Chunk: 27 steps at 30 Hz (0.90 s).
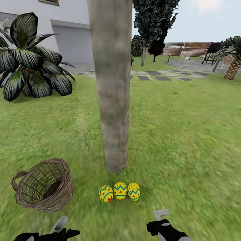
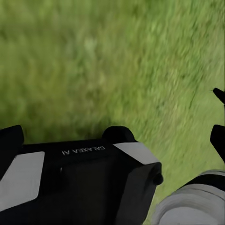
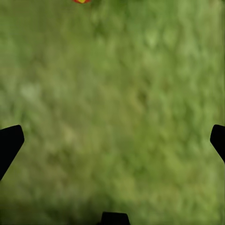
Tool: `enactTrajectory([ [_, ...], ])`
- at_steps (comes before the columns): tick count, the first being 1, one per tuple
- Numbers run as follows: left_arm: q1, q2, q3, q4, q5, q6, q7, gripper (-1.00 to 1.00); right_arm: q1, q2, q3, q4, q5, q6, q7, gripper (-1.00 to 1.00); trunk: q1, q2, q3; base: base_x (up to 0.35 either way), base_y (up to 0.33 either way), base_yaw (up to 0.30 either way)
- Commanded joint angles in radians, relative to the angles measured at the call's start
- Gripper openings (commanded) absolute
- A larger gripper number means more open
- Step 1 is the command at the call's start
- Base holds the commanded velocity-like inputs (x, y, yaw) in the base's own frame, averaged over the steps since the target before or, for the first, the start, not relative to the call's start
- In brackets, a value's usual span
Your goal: Take the three Easter eggs out of the wicker basket on the lawn in the garden, then place them on the lawn next to a single tree (choose any tree) so that all three eggs are next to the same tree and none are left in the basket.
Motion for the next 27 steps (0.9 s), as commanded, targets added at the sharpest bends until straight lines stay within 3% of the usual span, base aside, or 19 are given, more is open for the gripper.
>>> enactTrajectory([
  [1, -0.001, -0.006, -0.005, 0.000, 0.009, 0.006, 0.017, 1.00, 0.000, 0.001, -0.006, 0.000, 0.009, 0.003, -0.002, 1.00, -0.004, 0.007, 0.002, 0.000, 0.000, 0.000],
  [11, -0.001, -0.044, -0.006, -0.002, 0.009, 0.006, 0.154, 1.00, 0.000, 0.002, -0.006, 0.000, 0.009, 0.002, -0.002, 1.00, -0.042, 0.077, 0.034, 0.000, 0.000, 0.000],
  [18, -0.001, -0.058, -0.006, -0.002, 0.009, 0.006, 0.211, 1.00, 0.005, 0.004, -0.005, 0.001, 0.011, 0.002, -0.004, 1.00, -0.069, 0.126, 0.056, 0.000, 0.000, 0.000],
  [22, -0.001, -0.063, -0.006, -0.002, 0.009, 0.006, 0.277, 1.00, 0.005, 0.003, -0.005, 0.000, 0.011, 0.002, -0.006, 1.00, -0.085, 0.154, 0.068, 0.000, 0.000, 0.000],
  [27, -0.001, -0.064, -0.008, -0.002, 0.008, 0.006, 0.289, 1.00, 0.006, 0.002, -0.005, 0.001, 0.012, 0.002, -0.010, 1.00, -0.104, 0.189, 0.084, 0.000, 0.000, 0.000],
])
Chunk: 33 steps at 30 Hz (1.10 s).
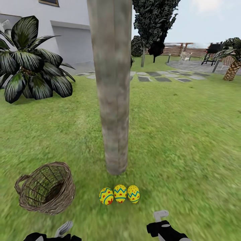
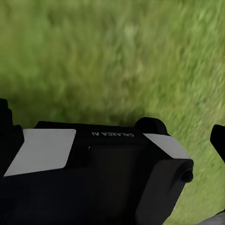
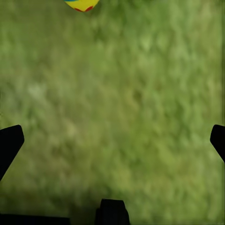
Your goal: Take the three Easter eggs out of the wicker basket on the lawn in the garden, then place them on the lawn next to a single tree (choose any tree) so that all three eggs are next to the same tree and none are left in the basket.
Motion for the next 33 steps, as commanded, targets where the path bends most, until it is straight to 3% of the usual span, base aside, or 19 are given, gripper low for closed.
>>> enactTrajectory([
  [1, -0.001, 0.001, -0.005, 0.000, 0.004, 0.002, -0.001, 1.00, 0.000, 0.001, -0.006, -0.001, 0.010, 0.004, -0.002, 1.00, -0.004, 0.007, 0.002, 0.000, 0.000, 0.000],
  [8, -0.001, 0.001, -0.007, 0.000, 0.004, 0.002, 0.007, 1.00, 0.000, 0.002, -0.006, 0.008, 0.010, 0.004, -0.003, 1.00, -0.031, 0.056, 0.024, 0.000, 0.000, 0.000],
  [12, -0.001, 0.000, -0.007, 0.000, 0.004, 0.002, 0.073, 1.00, 0.000, 0.001, -0.006, 0.014, 0.010, 0.004, -0.003, 1.00, -0.046, 0.084, 0.037, 0.000, 0.000, 0.000],
  [20, -0.002, -0.002, -0.007, 0.000, 0.004, 0.002, 0.094, 1.00, 0.000, 0.001, -0.006, 0.015, 0.010, 0.004, -0.003, 1.00, -0.077, 0.140, 0.062, 0.000, 0.000, 0.000],
  [23, -0.001, -0.021, -0.008, 0.000, 0.000, 0.002, 0.140, 1.00, 0.000, 0.002, -0.006, 0.015, 0.011, 0.004, -0.003, 1.00, -0.088, 0.161, 0.071, 0.000, 0.000, 0.000],
  [26, -0.001, -0.037, -0.007, 0.000, -0.030, 0.002, 0.215, 1.00, 0.000, 0.002, -0.006, 0.015, 0.012, 0.004, -0.003, 1.00, -0.100, 0.182, 0.081, 0.000, 0.000, 0.000],
  [33, -0.001, -0.065, -0.007, 0.003, -0.049, 0.001, 0.248, 1.00, 0.000, 0.001, -0.006, 0.010, 0.014, 0.007, -0.004, 1.00, -0.127, 0.231, 0.103, 0.000, 0.000, 0.000],
])
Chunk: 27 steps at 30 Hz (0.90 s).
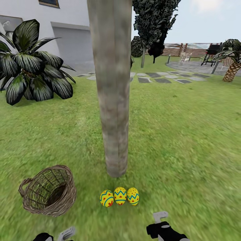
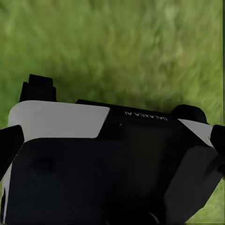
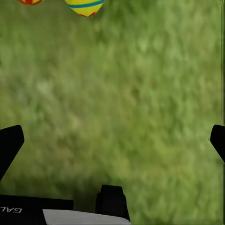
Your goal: Take the three Easter eggs out of the wicker basket on the lawn in the garden, then place them on the lawn next to a single tree (choose any tree) so that all three eggs are next to the same tree and none are left in the basket.
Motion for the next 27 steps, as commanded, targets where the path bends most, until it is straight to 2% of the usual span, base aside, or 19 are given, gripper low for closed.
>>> enactTrajectory([
  [1, -0.001, -0.005, -0.004, 0.001, -0.001, 0.001, -0.002, 1.00, 0.000, 0.002, -0.006, 0.000, 0.012, 0.003, -0.002, 1.00, -0.004, 0.007, 0.002, 0.000, 0.000, 0.000],
  [4, -0.001, -0.026, -0.004, 0.006, -0.016, -0.013, 0.045, 1.00, 0.000, 0.004, -0.005, 0.008, 0.014, 0.004, -0.002, 1.00, -0.016, 0.028, 0.012, 0.000, 0.000, 0.000],
  [6, 0.003, -0.057, -0.004, 0.012, -0.027, -0.063, 0.135, 1.00, 0.008, 0.002, -0.004, 0.042, 0.014, 0.005, -0.003, 1.00, -0.023, 0.042, 0.018, 0.000, 0.000, 0.000],
  [8, 0.007, -0.074, -0.004, 0.013, -0.029, -0.089, 0.171, 1.00, 0.017, 0.000, -0.004, 0.056, 0.014, 0.004, -0.004, 1.00, -0.031, 0.056, 0.024, 0.000, 0.000, 0.000],
  [10, 0.008, -0.083, -0.004, 0.014, -0.029, -0.098, 0.184, 1.00, 0.030, -0.003, -0.004, 0.060, 0.014, 0.004, -0.004, 1.00, -0.039, 0.070, 0.031, 0.000, 0.000, 0.000],
  [15, 0.010, -0.124, -0.005, 0.015, -0.030, -0.108, 0.199, 1.00, 0.059, -0.018, -0.004, 0.066, 0.014, 0.002, -0.004, 1.00, -0.058, 0.105, 0.046, 0.000, 0.000, 0.000],
  [21, 0.012, -0.143, -0.005, 0.019, -0.030, -0.109, 0.205, 1.00, 0.095, -0.017, -0.004, 0.068, 0.012, 0.001, -0.003, 1.00, -0.081, 0.147, 0.065, 0.000, 0.000, 0.000],
  [27, 0.012, -0.166, -0.012, 0.081, -0.033, -0.110, 0.211, 1.00, 0.108, -0.018, -0.004, 0.068, 0.011, 0.001, -0.002, 1.00, -0.104, 0.189, 0.084, 0.000, 0.000, 0.000],
])
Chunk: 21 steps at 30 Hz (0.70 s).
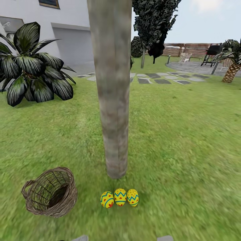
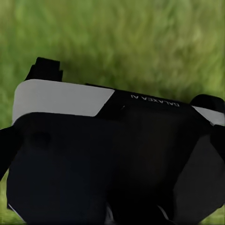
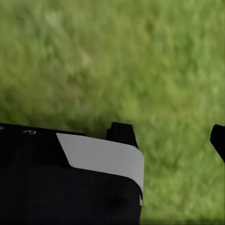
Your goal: Take the three Easter eggs out of the wicker basket on the lawn in the garden, then place them on the lawn next to a single tree (choose any tree) so that all three eggs are next to the same tree and none are left in the basket.
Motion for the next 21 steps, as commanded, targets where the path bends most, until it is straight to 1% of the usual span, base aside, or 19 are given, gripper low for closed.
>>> enactTrajectory([
  [1, 0.000, -0.003, -0.007, 0.002, 0.010, 0.003, 0.008, 1.00, -0.001, 0.000, -0.007, 0.001, 0.010, 0.003, -0.005, 1.00, -0.004, 0.007, 0.002, 0.000, 0.000, 0.000],
  [4, 0.000, -0.008, -0.007, 0.006, 0.010, 0.002, 0.009, 1.00, 0.002, 0.000, -0.007, 0.001, 0.010, 0.003, -0.005, 1.00, -0.015, 0.028, 0.012, 0.000, 0.000, 0.000],
  [10, 0.007, -0.008, -0.007, 0.010, 0.013, -0.010, 0.010, 1.00, 0.020, 0.000, -0.007, 0.002, 0.011, 0.003, -0.005, 1.00, -0.038, 0.070, 0.031, 0.000, 0.000, 0.000],
  [13, 0.007, -0.007, -0.007, 0.013, 0.012, -0.011, 0.010, 1.00, 0.037, -0.001, -0.007, 0.002, 0.010, 0.003, -0.005, 1.00, -0.050, 0.091, 0.040, 0.000, 0.000, 0.000],
  [16, 0.007, -0.008, -0.007, 0.037, 0.012, -0.012, 0.010, 1.00, 0.062, -0.002, -0.007, 0.002, 0.011, 0.003, -0.005, 1.00, -0.061, 0.112, 0.049, 0.000, 0.000, 0.000],
  [21, 0.007, -0.009, -0.007, 0.045, 0.012, -0.013, 0.010, 1.00, 0.072, -0.001, -0.007, 0.002, 0.011, 0.003, -0.005, 1.00, -0.081, 0.147, 0.065, 0.000, 0.000, 0.000],
])
